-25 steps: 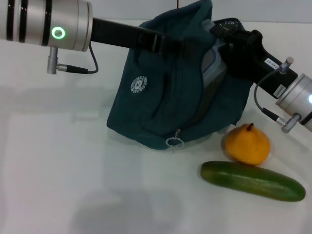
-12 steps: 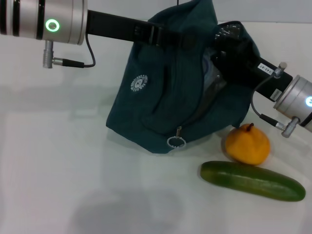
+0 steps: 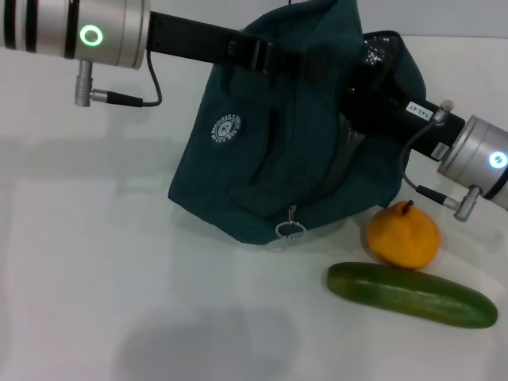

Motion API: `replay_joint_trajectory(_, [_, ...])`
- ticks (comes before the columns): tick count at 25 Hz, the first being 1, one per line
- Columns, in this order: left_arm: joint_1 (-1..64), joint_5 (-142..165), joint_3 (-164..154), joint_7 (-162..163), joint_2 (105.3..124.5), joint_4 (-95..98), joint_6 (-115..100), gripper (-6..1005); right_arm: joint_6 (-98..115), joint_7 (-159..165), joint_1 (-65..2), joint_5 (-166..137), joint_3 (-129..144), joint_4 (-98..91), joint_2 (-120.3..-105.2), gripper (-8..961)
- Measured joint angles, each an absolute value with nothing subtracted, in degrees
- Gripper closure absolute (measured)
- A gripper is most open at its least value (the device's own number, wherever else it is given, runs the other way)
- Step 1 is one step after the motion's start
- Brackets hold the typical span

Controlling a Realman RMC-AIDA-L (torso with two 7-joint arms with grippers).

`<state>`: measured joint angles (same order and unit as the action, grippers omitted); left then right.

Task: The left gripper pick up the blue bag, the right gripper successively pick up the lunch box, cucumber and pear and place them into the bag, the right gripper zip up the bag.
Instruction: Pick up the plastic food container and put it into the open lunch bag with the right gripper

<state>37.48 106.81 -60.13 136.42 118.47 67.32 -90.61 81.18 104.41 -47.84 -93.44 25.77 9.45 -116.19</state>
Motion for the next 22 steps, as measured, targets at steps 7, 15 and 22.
replay_joint_trajectory(7, [37.56, 106.78, -60.11, 137.47, 118.38, 67.32, -90.9, 911, 82.67, 104.15, -47.08, -93.46, 27.19, 7.1, -116.19, 750])
replay_joint_trajectory(15, [37.66, 107.02, -58.18, 137.46, 117.77, 67.31, -90.72, 910, 85.27, 104.19, -43.82, -93.45, 28.54, 4.6, -116.19, 610])
replay_joint_trajectory(22, [37.71, 107.6, -56.13, 137.13, 117.65, 64.84, -90.2, 910, 93.99, 104.16, -39.52, -93.32, 32.26, -1.92, -116.04, 571])
